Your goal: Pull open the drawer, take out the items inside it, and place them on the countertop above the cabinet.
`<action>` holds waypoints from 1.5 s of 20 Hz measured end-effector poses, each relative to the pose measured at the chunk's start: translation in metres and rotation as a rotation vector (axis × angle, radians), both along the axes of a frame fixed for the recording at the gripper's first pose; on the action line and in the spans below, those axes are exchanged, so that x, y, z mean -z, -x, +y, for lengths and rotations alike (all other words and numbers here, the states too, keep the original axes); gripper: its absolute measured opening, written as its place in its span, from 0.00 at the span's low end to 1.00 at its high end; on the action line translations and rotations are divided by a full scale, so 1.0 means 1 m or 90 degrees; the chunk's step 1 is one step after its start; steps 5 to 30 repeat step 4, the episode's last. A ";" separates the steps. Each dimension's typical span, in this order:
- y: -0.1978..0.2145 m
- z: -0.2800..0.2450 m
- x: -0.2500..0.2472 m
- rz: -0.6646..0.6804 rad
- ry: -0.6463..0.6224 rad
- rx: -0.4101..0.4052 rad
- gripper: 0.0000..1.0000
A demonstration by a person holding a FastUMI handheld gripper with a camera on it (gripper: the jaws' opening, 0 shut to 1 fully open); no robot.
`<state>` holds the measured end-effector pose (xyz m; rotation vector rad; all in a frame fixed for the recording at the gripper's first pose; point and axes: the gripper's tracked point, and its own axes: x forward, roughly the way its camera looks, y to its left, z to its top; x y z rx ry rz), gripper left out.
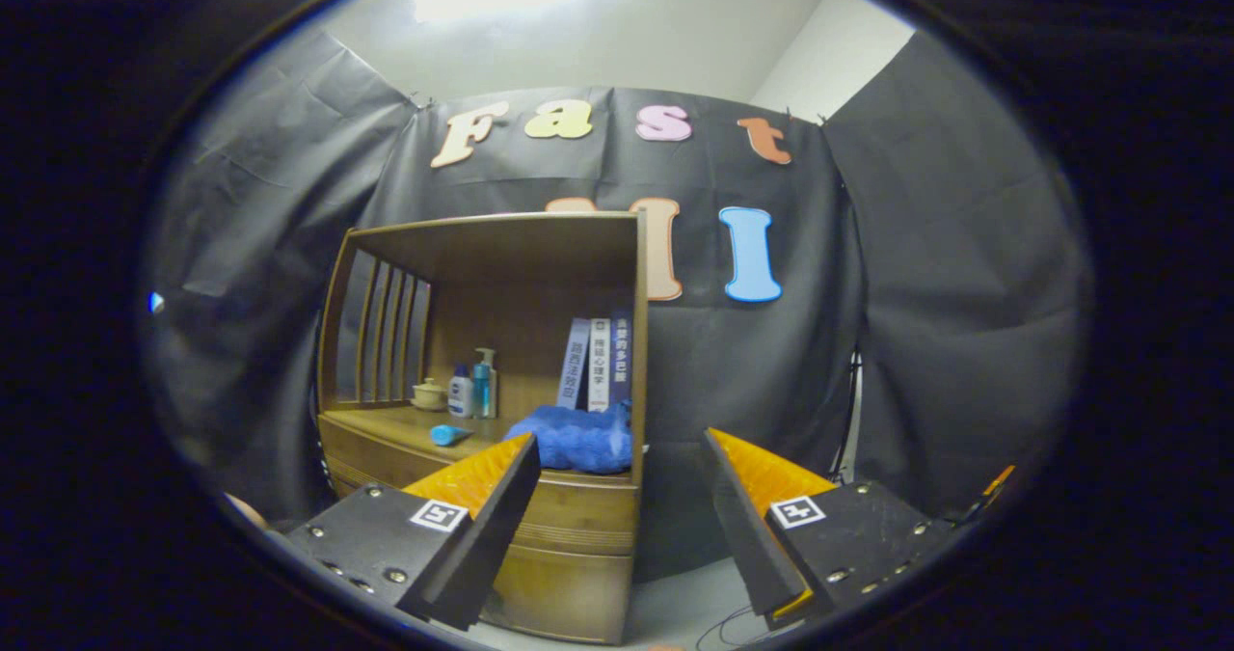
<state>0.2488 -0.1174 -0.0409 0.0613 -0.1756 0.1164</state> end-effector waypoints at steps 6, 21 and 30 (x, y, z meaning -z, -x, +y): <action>-0.004 -0.015 0.052 0.077 -0.047 -0.019 0.98; -0.004 -0.015 0.052 0.077 -0.047 -0.019 0.98; -0.004 -0.015 0.052 0.077 -0.047 -0.019 0.98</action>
